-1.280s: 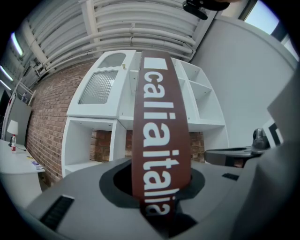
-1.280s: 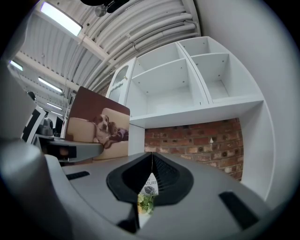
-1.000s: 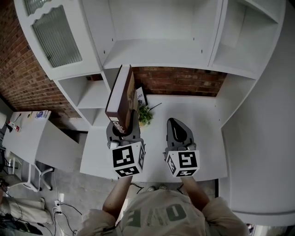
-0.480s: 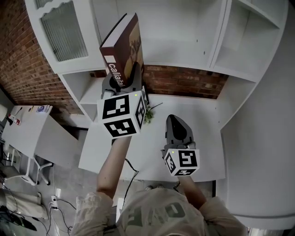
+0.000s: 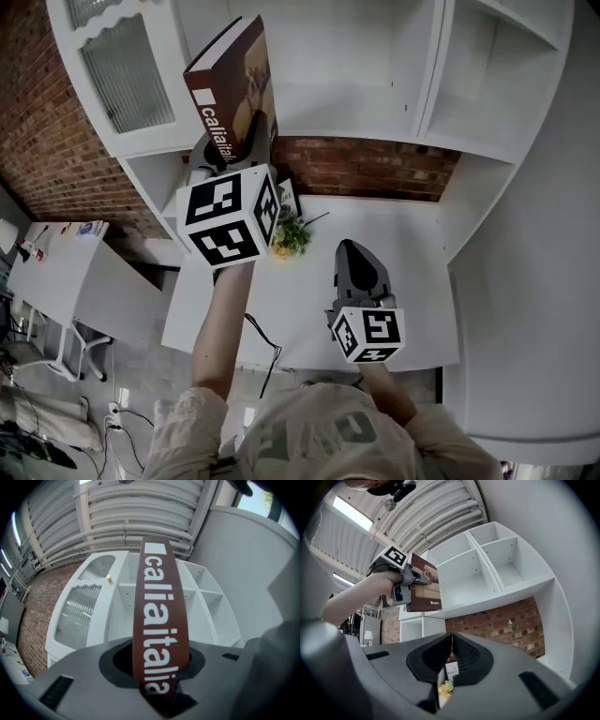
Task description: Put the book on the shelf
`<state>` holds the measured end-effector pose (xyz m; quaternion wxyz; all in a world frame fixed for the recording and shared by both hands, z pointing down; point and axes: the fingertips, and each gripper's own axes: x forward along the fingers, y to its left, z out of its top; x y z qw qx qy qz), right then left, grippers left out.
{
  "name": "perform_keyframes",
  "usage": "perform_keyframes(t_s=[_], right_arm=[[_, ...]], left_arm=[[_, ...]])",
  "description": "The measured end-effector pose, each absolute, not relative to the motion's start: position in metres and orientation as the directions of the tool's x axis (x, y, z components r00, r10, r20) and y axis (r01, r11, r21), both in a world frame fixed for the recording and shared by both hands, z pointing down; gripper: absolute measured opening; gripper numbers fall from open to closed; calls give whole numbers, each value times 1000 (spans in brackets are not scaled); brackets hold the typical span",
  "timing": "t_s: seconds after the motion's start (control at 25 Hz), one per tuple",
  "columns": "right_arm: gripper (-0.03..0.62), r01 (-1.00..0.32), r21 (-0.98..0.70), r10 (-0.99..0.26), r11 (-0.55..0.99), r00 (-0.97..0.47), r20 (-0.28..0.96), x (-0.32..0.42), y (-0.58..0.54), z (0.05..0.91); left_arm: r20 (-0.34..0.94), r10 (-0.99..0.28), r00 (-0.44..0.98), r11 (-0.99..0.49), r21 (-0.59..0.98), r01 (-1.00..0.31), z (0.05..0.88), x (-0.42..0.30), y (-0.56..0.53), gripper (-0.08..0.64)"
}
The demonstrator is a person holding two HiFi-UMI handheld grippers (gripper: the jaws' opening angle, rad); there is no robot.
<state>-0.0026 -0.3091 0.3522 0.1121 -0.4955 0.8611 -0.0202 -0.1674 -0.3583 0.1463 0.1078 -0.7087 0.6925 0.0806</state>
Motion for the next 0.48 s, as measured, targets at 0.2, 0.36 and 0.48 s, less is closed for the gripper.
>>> perform_keyframes(t_s=[0.2, 0.36, 0.48], right_arm=[[17, -843, -164, -857, 512, -487, -169, -1, -312, 354], [17, -837, -165, -850, 522, -493, -184, -5, -313, 349], [17, -837, -154, -847, 526, -497, -190, -7, -313, 348]], left_arm=[[-294, -956, 11, 6, -57, -998, 124, -172, -361, 155], [-288, -958, -8, 25, -54, -998, 115, -179, -378, 155], [-279, -960, 12, 2, -50, -999, 112, -178, -391, 155]])
